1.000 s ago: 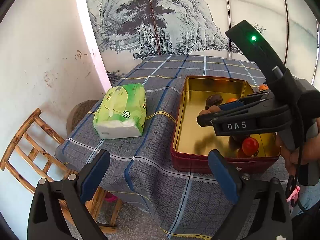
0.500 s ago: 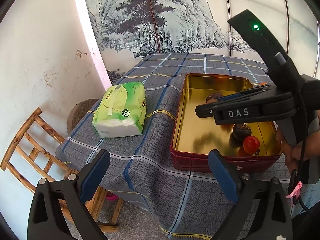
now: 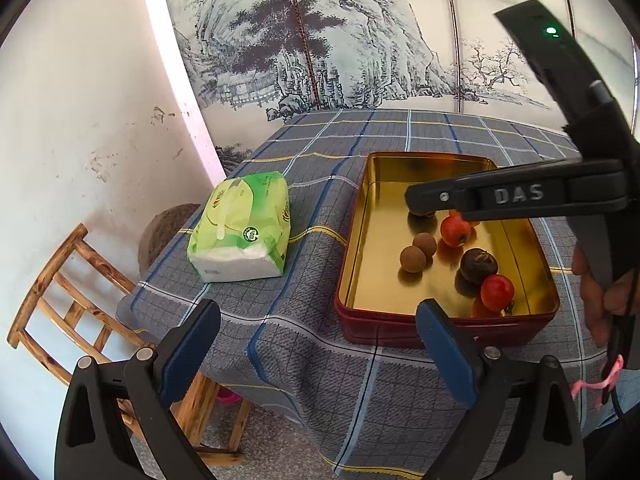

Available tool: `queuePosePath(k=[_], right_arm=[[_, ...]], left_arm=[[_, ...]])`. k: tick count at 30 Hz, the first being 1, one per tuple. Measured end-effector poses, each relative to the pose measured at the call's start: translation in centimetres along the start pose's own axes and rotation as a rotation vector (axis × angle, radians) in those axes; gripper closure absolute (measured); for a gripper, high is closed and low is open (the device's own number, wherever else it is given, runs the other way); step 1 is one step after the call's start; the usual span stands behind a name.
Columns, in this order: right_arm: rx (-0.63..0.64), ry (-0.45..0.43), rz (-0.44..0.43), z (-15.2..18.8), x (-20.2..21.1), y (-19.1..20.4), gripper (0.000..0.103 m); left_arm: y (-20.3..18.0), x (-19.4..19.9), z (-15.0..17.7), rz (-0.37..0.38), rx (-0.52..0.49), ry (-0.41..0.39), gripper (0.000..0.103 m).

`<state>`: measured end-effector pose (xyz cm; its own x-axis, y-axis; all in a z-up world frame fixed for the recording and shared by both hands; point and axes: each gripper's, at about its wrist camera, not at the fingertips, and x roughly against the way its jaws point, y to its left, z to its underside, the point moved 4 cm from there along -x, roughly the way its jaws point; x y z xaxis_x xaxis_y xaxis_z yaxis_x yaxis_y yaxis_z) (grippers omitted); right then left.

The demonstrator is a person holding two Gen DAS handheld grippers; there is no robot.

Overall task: Organize fruits
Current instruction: 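Move the left gripper to the green fruit beside the oranges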

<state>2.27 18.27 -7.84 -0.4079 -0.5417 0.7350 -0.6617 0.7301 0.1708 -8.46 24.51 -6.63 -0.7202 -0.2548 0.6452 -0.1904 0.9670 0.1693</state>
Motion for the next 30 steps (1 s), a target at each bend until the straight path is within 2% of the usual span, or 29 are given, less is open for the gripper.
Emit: queuePosePath(k=[11, 15, 19, 22, 25, 28, 30], right_arm=[[-0.085, -0.040, 0.026, 3.3, 4.2, -3.8, 0.044], [-0.105, -0.056, 0.089, 5.5, 6.7, -6.7, 0.043], [-0.132, -0.063, 0.196, 8.2, 9.8, -10.8, 0.043], [-0.164, -0.072, 0.294, 10.2, 12.3, -14.5, 0.043], [-0.197, -0.072, 0.400, 12.3, 14.7, -18.4, 0.043], [-0.227, -0.077, 0.464, 13.8, 16.4, -21.4, 0.043], [-0.262, -0.087, 0.480, 14.9, 17.4, -23.3, 0.043]], left_arm=[[-2.4, 1.2, -0.9, 0.000, -0.069, -0.015, 0.005], [-4.0, 2.0, -1.5, 0.003, -0.117, -0.036, 0.005], [-6.0, 2.4, -2.6, 0.019, -0.170, -0.057, 0.005], [-8.0, 2.7, -3.4, 0.064, -0.210, -0.070, 0.005], [-10.4, 3.0, -4.5, 0.143, -0.249, -0.074, 0.005], [-13.1, 3.3, -6.2, 0.254, -0.284, -0.072, 0.009], [-15.1, 2.9, -7.8, 0.355, -0.303, -0.049, 0.014]])
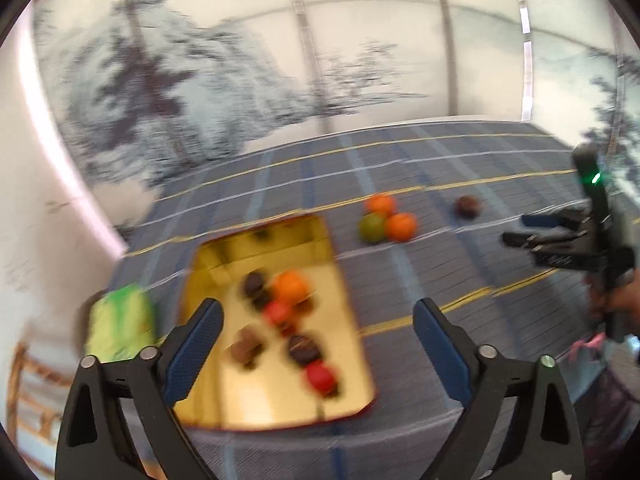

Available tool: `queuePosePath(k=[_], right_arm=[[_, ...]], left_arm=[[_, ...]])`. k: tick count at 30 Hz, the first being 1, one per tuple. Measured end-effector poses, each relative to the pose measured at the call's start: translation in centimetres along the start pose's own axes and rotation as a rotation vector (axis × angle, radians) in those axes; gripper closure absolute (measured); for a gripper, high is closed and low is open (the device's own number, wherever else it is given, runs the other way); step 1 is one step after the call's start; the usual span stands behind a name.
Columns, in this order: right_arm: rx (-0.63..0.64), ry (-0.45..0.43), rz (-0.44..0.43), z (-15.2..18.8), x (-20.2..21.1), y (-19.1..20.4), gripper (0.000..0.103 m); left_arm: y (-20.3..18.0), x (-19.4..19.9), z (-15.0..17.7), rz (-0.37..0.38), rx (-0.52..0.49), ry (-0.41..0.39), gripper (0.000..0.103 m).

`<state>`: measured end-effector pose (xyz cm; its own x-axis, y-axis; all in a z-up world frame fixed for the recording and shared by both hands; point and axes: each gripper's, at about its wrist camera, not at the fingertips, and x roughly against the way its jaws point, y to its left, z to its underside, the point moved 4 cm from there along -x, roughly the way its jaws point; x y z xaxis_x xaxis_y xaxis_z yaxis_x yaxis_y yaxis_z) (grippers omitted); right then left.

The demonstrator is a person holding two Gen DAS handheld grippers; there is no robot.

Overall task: Organize fruits
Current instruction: 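Move the left gripper to the green fruit beside the oranges, then grasp the green fruit with the left gripper while the right gripper grasps an orange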

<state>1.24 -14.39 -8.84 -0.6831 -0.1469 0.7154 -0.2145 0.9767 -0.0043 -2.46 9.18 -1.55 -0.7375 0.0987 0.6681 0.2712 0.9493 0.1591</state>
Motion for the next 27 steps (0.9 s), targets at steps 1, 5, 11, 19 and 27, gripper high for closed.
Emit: queuePosePath(k=[1, 5, 11, 19, 27], right_arm=[[-0.023, -0.001, -0.002, 0.2, -0.1, -0.9, 0.043], [-0.097, 0.012, -0.028, 1.2, -0.6, -3.1, 0.043], [-0.035, -0.028, -0.071, 1.2, -0.2, -1.7, 0.043], [-0.056, -0.056, -0.133, 1.3, 0.2, -1.9, 0.042], [-0.055, -0.063, -0.148, 1.2, 0.2, -1.7, 0.038]], left_arm=[[-0.4, -0.6, -0.7, 0.032, -0.006, 0.009, 0.018], [-1.5, -5.0, -5.0, 0.254, -0.012, 0.099, 0.038], [-1.1, -13.8, -9.5, 0.380, 0.060, 0.299, 0.064], [-1.6, -19.7, -9.1, 0.397, 0.124, 0.430, 0.064], [-1.0, -22.2, -7.7, 0.376, 0.173, 0.469, 0.066]])
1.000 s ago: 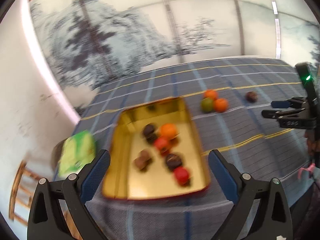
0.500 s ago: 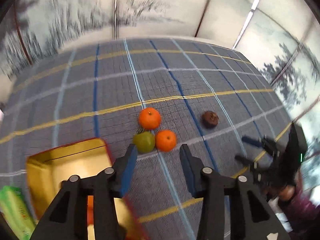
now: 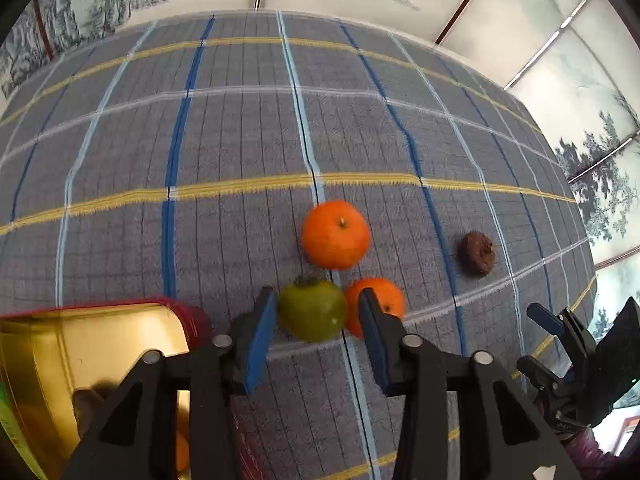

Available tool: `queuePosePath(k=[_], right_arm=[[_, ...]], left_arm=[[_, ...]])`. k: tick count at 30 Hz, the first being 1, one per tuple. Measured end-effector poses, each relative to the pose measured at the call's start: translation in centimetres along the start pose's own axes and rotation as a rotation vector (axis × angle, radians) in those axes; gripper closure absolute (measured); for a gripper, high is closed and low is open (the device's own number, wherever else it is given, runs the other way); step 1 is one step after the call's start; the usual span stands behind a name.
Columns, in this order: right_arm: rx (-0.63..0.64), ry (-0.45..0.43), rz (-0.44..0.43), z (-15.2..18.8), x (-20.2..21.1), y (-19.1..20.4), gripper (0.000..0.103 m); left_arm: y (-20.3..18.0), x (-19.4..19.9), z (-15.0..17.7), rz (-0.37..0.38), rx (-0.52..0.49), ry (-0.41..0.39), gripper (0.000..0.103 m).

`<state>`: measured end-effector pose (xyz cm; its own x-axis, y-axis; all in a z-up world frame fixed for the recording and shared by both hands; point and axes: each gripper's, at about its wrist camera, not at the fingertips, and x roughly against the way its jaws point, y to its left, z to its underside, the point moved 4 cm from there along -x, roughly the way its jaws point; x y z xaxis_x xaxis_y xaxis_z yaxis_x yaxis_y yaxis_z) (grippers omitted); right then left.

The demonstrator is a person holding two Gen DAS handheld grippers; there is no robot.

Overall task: Organize fruits
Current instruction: 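Grasp the green fruit with the left gripper while the right gripper grasps an orange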

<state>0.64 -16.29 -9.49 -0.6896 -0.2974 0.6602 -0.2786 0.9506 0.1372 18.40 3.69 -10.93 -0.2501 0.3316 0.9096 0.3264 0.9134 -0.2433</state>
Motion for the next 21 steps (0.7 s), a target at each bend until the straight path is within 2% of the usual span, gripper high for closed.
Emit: queuePosePath(k=[17, 19, 21], right_arm=[[-0.028, 0.000, -0.002, -0.2, -0.2, -0.5, 0.029], [-0.027, -0.001, 0.000, -0.2, -0.2, -0.5, 0.029], [-0.026, -0.002, -0.001, -0.2, -0.2, -0.4, 0.029]], left_arm=[[-0.9, -0.4, 0.3, -0.035, 0.003, -0.047, 0.063], [-1.0, -0.4, 0.2, -0.055, 0.000, -0.055, 0.047], [-1.3, -0.4, 0.2, -0.057, -0.007, -0.067, 0.039]])
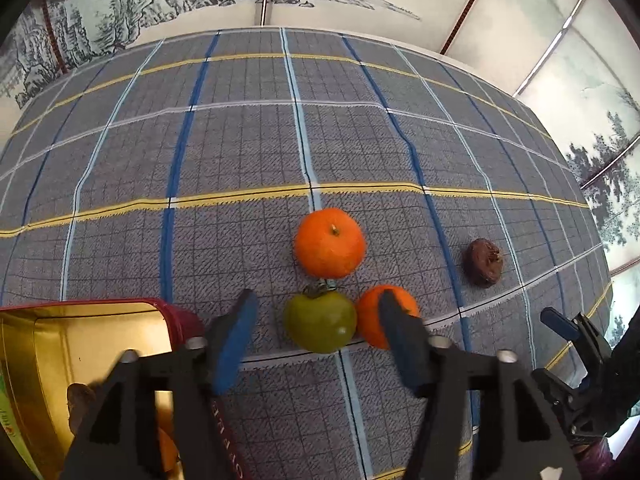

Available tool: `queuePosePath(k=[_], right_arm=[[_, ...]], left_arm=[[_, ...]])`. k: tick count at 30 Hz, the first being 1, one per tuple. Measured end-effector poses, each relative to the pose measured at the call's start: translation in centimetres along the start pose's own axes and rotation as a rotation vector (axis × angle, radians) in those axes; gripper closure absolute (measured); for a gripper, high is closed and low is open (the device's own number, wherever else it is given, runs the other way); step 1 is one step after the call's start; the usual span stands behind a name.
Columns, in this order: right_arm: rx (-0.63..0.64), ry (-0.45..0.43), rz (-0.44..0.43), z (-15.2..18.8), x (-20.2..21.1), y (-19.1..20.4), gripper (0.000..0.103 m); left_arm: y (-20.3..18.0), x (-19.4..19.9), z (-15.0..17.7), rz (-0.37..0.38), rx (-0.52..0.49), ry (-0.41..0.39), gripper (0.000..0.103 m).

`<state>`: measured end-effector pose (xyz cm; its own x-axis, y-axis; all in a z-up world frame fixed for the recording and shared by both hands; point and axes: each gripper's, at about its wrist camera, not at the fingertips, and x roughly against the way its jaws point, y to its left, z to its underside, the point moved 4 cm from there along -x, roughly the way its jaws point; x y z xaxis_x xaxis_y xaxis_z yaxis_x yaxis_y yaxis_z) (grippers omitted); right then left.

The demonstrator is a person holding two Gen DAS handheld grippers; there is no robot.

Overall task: Organize fruits
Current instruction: 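Grasp the green fruit with the left gripper while the right gripper grasps an orange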

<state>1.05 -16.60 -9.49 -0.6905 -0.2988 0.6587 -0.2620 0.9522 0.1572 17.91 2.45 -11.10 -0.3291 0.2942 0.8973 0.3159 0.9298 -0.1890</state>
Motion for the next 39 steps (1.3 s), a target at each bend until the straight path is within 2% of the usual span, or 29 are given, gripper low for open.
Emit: queuePosePath(k=[3, 5, 6, 7, 8, 12, 19, 25, 29, 31, 37, 38, 39], right_arm=[[0.000, -0.003, -0.005, 0.0, 0.0, 0.0, 0.029], [-0.001, -0.004, -0.005, 0.0, 0.0, 0.0, 0.028], [-0.002, -0.003, -0.005, 0.0, 0.0, 0.0, 0.028], [-0.002, -0.004, -0.006, 0.0, 0.0, 0.0, 0.028], [-0.002, -0.005, -0.006, 0.0, 0.1, 0.0, 0.028], [-0.007, -0.007, -0.007, 0.0, 0.0, -0.1, 0.028], [-0.004, 0.000, -0.005, 0.0, 0.0, -0.1, 0.027], [0.106, 0.031, -0.066, -1.6, -1.0, 3.2, 0.027], [0.198, 0.043, -0.117, -3.9, -3.3, 6.1, 0.027], [0.230, 0.085, -0.147, -4.5, -5.5, 7.2, 0.027], [0.288, 0.148, -0.121, -5.7, -10.9, 9.4, 0.027], [0.297, 0.157, -0.103, -5.8, -11.7, 9.6, 0.028], [0.295, 0.176, -0.087, -5.8, -12.4, 9.5, 0.029]], left_arm=[[-0.3, 0.0, 0.1, 0.023, 0.003, -0.011, 0.040], [-0.4, 0.0, 0.2, 0.037, 0.012, -0.021, 0.049], [-0.1, 0.1, 0.2, 0.024, 0.026, -0.026, 0.057], [0.0, 0.1, 0.2, 0.015, 0.032, -0.026, 0.071], [0.3, 0.1, 0.3, -0.001, 0.036, -0.021, 0.071], [-0.1, 0.8, 1.6, 0.017, 0.050, -0.038, 0.072], [-1.6, 4.7, 4.6, 0.094, 0.109, -0.135, 0.072], [-3.8, 7.6, 7.1, 0.101, 0.077, -0.193, 0.072], [-4.1, 9.0, 8.7, 0.112, 0.099, -0.215, 0.072], [-3.7, 9.6, 9.3, 0.117, 0.117, -0.228, 0.072], [-3.4, 11.4, 10.5, 0.092, 0.116, -0.265, 0.073], [-3.4, 11.7, 10.6, 0.085, 0.113, -0.272, 0.076], [-3.4, 12.0, 10.7, 0.088, 0.106, -0.275, 0.098]])
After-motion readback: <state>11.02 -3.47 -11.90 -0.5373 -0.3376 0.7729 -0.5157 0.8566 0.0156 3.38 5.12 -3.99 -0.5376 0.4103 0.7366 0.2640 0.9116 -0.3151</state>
